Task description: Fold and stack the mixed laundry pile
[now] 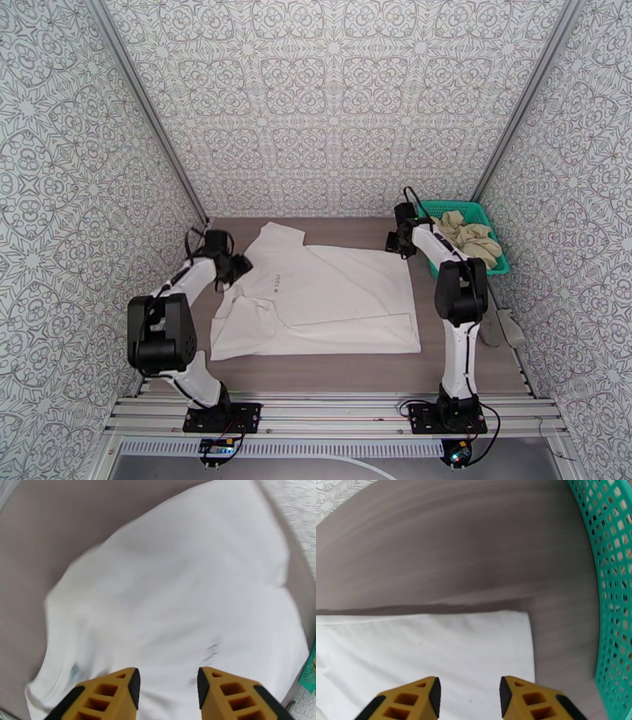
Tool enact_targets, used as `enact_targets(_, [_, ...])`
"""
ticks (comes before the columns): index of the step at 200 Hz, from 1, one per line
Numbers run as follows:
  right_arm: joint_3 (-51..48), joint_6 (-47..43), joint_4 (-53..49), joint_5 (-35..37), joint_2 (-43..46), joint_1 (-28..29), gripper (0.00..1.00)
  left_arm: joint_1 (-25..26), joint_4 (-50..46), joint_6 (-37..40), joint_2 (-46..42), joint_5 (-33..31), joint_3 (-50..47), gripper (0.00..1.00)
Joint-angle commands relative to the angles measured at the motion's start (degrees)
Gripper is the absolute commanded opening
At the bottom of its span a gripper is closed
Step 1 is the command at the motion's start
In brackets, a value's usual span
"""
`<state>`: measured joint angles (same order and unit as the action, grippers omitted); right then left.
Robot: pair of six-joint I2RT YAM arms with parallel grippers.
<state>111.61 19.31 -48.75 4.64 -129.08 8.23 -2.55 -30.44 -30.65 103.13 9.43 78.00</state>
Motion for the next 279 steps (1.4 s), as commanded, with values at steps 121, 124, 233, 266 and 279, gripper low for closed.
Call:
enact_targets(121, [20.59,-2.02,-10.93,-9.01,-17.40,-4.32,0.51,-0.04,-5.51,4.04,32.93,3.30,28.44,0.49])
enact_targets(124, [20.80,-1.77,-10.86,-9.89,-17.58,-4.38,0.51,-0.33,-5.47,4.00,32.68,3.16,27.85,0.49])
enact_targets(233, [24.97,1.87,-1.52,-15.91,-17.29,-5.23,0.04,-3.96,-4.98,5.56,31.75,6.37,24.66,0.48])
enact_targets(266, [26.53,1.45,-2.58,-10.82,-16.82,-5.90,0.01,-4.21,-5.16,5.78,31.72,6.92,24.46,0.48])
enact_targets(279, [27.54,1.76,-4.93,-6.17,-16.75,-6.10,0.15,-4.23,-5.20,5.74,31.75,7.00,24.40,0.48])
